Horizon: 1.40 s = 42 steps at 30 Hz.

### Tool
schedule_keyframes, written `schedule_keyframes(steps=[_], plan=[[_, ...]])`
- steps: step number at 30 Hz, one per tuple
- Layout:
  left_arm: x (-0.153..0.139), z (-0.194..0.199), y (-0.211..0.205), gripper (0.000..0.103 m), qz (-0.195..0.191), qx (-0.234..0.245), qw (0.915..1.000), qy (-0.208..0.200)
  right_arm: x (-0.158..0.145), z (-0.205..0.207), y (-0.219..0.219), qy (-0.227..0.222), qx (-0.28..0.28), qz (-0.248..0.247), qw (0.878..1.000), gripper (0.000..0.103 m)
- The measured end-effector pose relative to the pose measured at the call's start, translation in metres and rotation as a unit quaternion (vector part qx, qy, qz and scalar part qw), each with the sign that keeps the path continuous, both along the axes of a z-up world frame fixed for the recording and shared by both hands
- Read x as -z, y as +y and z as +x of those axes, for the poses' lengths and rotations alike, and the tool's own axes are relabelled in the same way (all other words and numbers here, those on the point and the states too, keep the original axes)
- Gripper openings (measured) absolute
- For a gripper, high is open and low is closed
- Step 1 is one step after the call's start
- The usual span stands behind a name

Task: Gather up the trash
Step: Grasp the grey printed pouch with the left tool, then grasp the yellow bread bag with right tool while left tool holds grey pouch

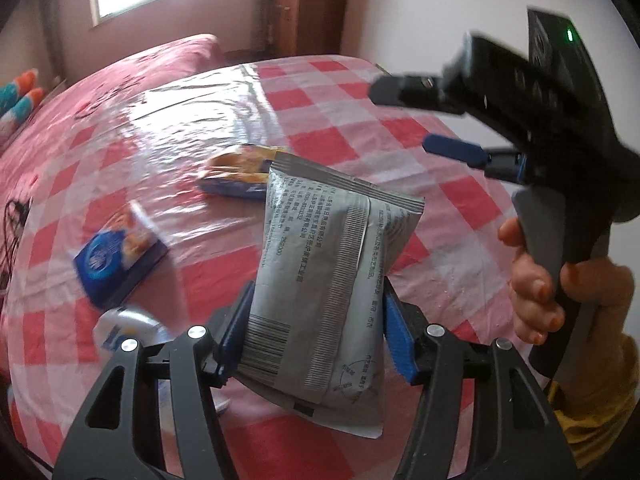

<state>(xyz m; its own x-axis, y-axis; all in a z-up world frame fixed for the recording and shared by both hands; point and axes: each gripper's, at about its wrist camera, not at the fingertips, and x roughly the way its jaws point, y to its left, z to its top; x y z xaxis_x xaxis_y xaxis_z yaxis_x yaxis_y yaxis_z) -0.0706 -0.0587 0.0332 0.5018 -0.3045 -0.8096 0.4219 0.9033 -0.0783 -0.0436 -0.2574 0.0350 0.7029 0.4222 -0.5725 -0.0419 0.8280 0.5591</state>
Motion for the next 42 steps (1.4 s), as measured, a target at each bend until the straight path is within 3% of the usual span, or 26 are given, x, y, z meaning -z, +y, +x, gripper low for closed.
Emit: schedule_keyframes(steps=[11,24,35,42], plan=[[-0.028,-0.009,0.068,0.061,-0.046,-0.082,0.9954,-0.018,0.005,0.02,0.042,0.005,-0.041,-0.07,0.997,0.098],[-0.045,-0.017,0.149,0.061,-0.072,-0.161,0.9833,-0.044,0.004,0.043,0.108,-0.009,-0.078,-0.189,0.979,0.097],[-0.036,-0.012,0.184,0.061,-0.089,-0.185,0.978,-0.036,0.025,0.069,0.131,0.038,-0.083,-0.244,0.965,0.097],[-0.026,-0.008,0.194,0.061,-0.098,-0.189,0.9767,-0.026,0.029,0.073,0.141,0.043,-0.084,-0.265,0.96,0.097]])
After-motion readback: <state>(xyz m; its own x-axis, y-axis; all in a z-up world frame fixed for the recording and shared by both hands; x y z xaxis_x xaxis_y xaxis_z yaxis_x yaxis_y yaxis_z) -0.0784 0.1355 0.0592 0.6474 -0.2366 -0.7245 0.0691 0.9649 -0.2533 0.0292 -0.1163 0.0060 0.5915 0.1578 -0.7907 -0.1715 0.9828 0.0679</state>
